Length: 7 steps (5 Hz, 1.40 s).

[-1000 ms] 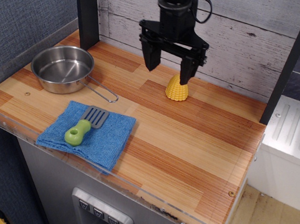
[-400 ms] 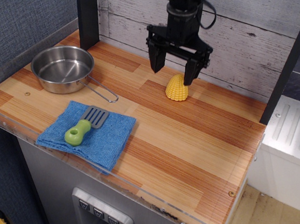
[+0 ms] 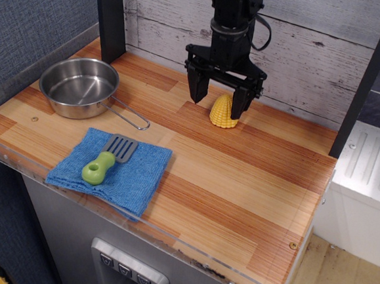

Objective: Place the potato in the silver pot.

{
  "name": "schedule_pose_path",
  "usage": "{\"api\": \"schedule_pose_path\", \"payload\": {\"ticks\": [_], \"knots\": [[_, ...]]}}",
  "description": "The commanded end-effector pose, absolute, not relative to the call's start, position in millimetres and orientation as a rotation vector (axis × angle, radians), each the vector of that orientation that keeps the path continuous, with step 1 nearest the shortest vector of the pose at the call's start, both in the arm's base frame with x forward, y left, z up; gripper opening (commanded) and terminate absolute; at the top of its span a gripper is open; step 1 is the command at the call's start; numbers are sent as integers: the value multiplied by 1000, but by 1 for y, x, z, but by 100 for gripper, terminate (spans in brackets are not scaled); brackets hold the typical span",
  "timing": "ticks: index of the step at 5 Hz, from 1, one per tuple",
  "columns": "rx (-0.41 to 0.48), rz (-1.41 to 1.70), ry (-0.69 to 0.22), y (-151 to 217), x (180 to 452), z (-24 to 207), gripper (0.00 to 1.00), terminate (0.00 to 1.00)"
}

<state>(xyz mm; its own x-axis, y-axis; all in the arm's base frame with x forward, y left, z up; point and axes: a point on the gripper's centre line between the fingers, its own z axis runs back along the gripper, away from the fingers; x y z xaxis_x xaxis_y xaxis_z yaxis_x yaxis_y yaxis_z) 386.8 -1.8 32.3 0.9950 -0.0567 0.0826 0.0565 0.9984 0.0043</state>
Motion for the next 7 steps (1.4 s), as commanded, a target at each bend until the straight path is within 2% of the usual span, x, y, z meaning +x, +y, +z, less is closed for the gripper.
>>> {"api": "schedule_pose_path", "payload": {"ticks": [1,2,3,4,5,6,7], "knots": [[11,-68,-120,-10,392,34,100,0],[25,-53,-139,-11,393,35,0,0],[17,-44,-156,-10,394,40,0,0],[-11,-50,-199,-3,394,64,0,0],[-47,-5,-276,24,380,108,0,0],[-72,44,-277,67,362,124,0,0],[-81,61,-241,108,345,120,0,0]]}}
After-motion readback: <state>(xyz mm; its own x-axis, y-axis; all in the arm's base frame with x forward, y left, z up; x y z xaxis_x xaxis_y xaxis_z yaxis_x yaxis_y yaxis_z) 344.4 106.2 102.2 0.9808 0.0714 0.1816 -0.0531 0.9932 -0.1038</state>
